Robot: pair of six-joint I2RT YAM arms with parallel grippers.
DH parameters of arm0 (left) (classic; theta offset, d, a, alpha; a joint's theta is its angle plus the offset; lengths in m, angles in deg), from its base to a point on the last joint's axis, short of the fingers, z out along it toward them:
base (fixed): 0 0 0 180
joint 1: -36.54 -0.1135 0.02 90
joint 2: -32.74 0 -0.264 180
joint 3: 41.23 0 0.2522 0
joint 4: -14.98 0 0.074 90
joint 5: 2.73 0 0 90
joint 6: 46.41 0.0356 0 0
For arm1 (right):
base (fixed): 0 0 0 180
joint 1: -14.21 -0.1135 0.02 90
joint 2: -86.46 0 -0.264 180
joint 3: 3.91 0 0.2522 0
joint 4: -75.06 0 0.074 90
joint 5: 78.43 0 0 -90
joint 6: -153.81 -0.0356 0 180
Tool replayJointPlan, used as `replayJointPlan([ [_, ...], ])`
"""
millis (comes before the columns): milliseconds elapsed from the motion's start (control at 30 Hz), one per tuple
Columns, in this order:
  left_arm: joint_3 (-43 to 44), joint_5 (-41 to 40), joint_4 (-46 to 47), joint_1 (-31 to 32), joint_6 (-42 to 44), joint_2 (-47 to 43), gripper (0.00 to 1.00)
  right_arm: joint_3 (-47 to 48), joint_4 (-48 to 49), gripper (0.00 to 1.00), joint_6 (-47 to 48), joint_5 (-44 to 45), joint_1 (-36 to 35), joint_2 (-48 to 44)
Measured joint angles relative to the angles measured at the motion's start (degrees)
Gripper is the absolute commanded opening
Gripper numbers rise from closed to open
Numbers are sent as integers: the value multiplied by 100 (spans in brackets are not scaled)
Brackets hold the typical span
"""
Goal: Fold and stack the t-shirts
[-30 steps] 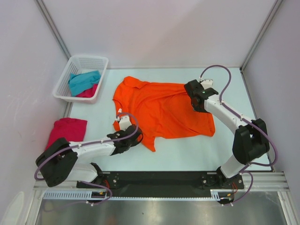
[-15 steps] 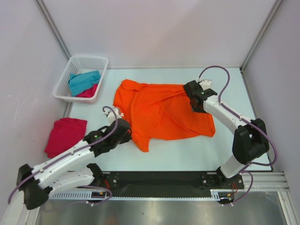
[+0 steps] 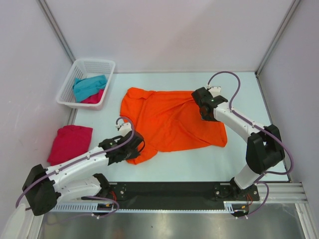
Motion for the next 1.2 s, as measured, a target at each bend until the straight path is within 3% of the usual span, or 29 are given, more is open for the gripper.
replayJointPlan([
  [67, -13, 31, 66, 0, 11, 96, 44, -15, -4, 55, 2, 0, 0, 0],
  [100, -13, 42, 129, 0, -4, 149, 67, -24, -4, 55, 2, 0, 0, 0],
  [167, -22, 87, 212, 0, 57, 203, 88, -31, -7, 55, 2, 0, 0, 0],
  [267, -68, 151, 308, 0, 42, 181, 96, -31, -7, 55, 2, 0, -7, 0],
  [700, -647, 157, 179, 2, -76, -645, 97, -85, -9, 55, 0, 2, -109, 44],
  [1067, -1268, 160, 643, 50, -243, -396, 96, -85, -17, 55, 2, 33, -136, 66],
  [1200, -1261, -13, 1178, 61, -234, -26, 88, -85, -39, 55, 4, 48, -140, 103],
])
